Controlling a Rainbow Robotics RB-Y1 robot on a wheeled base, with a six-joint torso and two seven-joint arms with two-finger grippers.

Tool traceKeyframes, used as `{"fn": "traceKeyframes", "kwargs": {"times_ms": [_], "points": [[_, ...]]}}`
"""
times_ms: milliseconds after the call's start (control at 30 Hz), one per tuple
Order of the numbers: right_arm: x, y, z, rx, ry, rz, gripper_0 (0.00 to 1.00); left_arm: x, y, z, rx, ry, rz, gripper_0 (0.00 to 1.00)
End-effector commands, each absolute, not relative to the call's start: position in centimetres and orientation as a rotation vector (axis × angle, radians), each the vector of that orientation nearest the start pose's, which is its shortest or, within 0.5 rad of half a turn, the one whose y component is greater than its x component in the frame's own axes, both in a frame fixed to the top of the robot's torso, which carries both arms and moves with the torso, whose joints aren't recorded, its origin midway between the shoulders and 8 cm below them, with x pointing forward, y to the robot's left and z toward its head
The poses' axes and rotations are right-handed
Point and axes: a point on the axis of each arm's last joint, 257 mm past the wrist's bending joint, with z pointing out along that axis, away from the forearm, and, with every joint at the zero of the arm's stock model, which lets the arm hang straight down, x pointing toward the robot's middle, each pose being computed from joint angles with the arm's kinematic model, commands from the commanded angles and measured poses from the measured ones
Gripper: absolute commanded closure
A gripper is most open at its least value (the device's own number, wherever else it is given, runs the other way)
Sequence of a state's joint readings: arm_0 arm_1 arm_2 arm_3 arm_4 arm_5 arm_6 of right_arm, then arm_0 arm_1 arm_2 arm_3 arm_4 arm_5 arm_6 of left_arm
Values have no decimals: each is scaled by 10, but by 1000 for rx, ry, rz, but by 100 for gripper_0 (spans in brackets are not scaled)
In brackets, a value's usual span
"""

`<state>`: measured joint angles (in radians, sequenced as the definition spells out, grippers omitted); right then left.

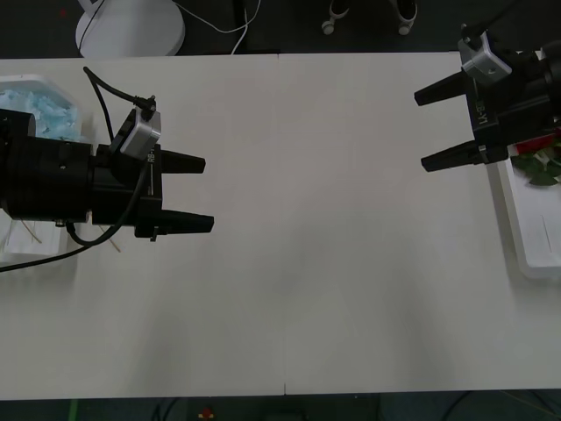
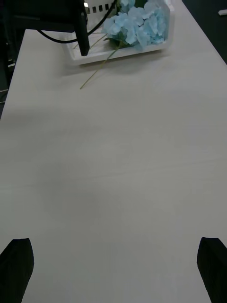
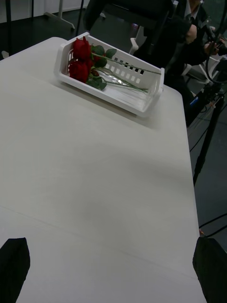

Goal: Put the red flowers into the right box and the blue flowers into the left box

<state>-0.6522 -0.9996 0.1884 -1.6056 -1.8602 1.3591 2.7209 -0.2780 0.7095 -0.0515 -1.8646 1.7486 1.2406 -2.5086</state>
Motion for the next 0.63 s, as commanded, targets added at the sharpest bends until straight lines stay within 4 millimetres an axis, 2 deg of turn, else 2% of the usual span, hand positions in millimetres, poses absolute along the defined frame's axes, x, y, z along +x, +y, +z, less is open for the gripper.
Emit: {"fn": "traceKeyframes", "kwargs": {"times_ms": [33, 133, 633], "points": [[439, -129, -39, -1648, 1435, 578, 0, 391, 100, -123, 1288, 1590, -824, 0], [437, -122, -41, -1642, 1424, 601, 0, 391, 100, -123, 1288, 1590, -824, 0], [439, -120, -41, -1634, 1423, 606, 0, 391, 100, -123, 1288, 1590, -824, 0]]}}
